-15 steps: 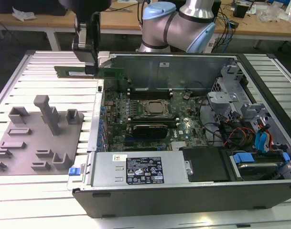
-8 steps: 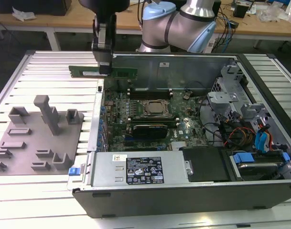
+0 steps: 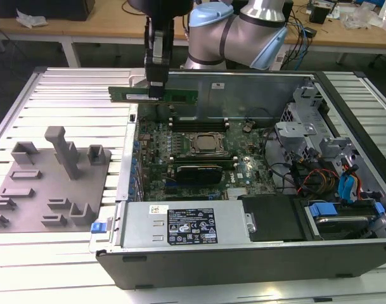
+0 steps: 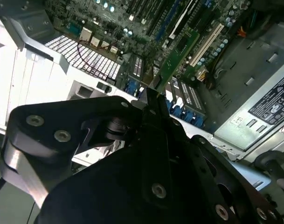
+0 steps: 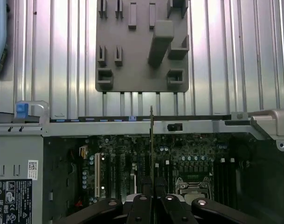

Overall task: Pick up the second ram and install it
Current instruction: 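Pick up the second ram and move it above second insertion slot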

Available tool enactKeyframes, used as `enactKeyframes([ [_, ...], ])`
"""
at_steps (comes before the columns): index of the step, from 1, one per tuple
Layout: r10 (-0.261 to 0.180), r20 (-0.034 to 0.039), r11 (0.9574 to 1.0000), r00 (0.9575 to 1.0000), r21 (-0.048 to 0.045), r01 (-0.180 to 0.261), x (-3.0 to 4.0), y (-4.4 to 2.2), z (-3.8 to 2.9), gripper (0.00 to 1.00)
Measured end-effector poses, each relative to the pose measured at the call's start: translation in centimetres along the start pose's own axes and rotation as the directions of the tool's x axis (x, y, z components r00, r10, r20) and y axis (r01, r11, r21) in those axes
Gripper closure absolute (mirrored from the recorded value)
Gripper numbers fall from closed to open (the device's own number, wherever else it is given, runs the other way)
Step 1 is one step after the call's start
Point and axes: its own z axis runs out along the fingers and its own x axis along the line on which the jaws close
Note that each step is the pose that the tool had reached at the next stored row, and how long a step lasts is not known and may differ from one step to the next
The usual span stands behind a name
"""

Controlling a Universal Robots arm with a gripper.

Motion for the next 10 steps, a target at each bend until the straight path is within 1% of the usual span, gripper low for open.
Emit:
enactKeyframes([
  [1, 0.0, -0.0001, 1.0, 1.0, -0.0004, 0.0, -0.09, -0.47, -0.04, 0.87],
  [5, 0.0, -0.0003, 1.0, 1.0, -0.001, 0.0, -0.24, -1.38, -0.11, 0.87],
  [8, 0.0, -0.0006, 1.0, 1.0, -0.0015, 0.0, -0.34, -2.19, -0.18, 0.87],
  [10, 0.0, -0.0007, 1.0, 1.0, -0.0019, 0.0, -0.42, -2.97, -0.24, 0.87],
])
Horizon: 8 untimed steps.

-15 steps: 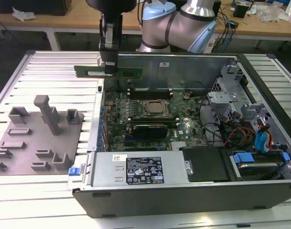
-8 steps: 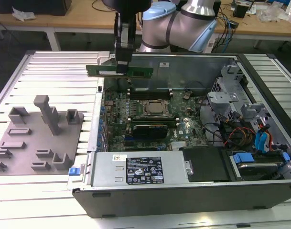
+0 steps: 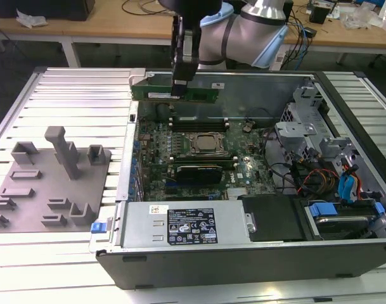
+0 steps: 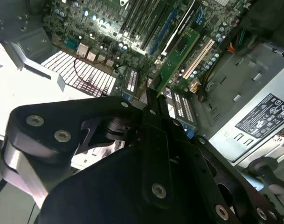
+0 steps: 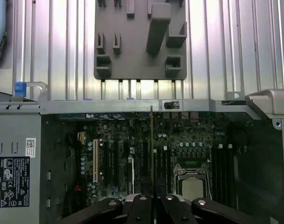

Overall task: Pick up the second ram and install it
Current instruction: 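Pick up the second ram and move it above second insertion slot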

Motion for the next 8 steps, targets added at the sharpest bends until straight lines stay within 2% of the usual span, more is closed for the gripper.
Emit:
enactKeyframes([
  [8, 0.0, -0.0001, 1.0, 1.0, -0.0011, 0.0, -0.2, -2.2, -0.17, 0.87],
])
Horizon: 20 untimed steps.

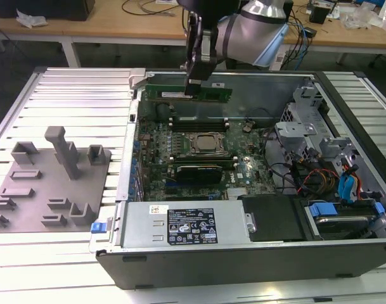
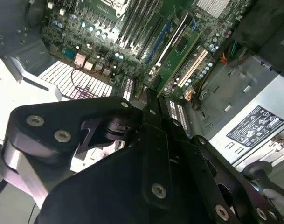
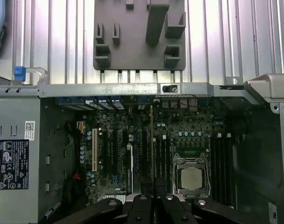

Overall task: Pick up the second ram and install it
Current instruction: 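Pick up the second ram and move it above second insertion slot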

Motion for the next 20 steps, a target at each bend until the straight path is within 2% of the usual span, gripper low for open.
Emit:
enactKeyframes([
  [5, 0.0, -0.0003, 1.0, 1.0, -0.001, 0.0, -0.15, -1.35, -0.1, 0.87],
  [10, 0.0, -0.0002, 1.0, 1.0, -0.0025, 0.0, -0.33, -3.52, -0.24, 0.87],
  [16, 0.0, -0.0003, 1.0, 1.0, -0.0031, 0.0, -0.4, -4.54, -0.3, 0.87],
  [18, 0.0, -0.0003, 1.0, 1.0, -0.0035, 0.0, -0.44, -5.18, -0.33, 0.87],
  [20, 0.0, -0.0003, 1.0, 1.0, -0.0037, 0.0, -0.46, -5.53, -0.35, 0.87],
])
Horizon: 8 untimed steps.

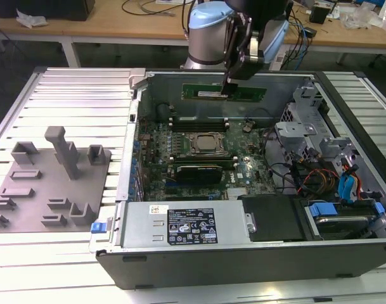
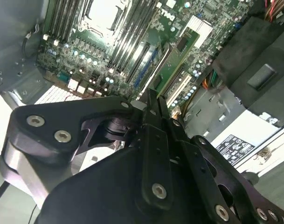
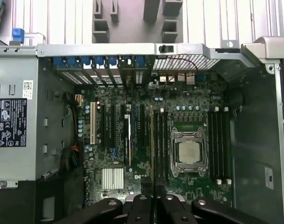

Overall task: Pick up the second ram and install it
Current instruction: 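Pick up the second ram and move it above second insertion slot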

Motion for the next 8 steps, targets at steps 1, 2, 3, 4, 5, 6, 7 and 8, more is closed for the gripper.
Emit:
enactKeyframes([
  [1, 0.0, 0.0, 1.0, 1.0, -0.0002, 0.0, -0.02, -0.3, -0.02, 0.87],
  [2, 0.0, 0.0, 1.0, 1.0, -0.0003, 0.0, -0.03, -0.54, -0.03, 0.87],
  [3, 0.0, -0.0001, 1.0, 1.0, -0.0003, 0.0, -0.04, -0.67, -0.04, 0.87],
  [4, 0.0, 0.0, 1.0, 1.0, -0.0004, 0.0, -0.05, -0.81, -0.04, 0.87],
  [5, 0.0, 0.0, 1.0, 1.0, -0.0005, 0.0, -0.08, -1.08, -0.05, 0.87],
  [6, 0.0, 0.0, 1.0, 1.0, -0.0007, 0.0, -0.12, -1.5, -0.07, 0.87],
  [7, 0.0, 0.0, 1.0, 1.0, -0.0009, 0.0, -0.15, -1.83, -0.09, 0.87],
  [8, 0.0, 0.0, 1.0, 1.0, -0.0012, 0.0, -0.19, -2.27, -0.11, 0.87],
])
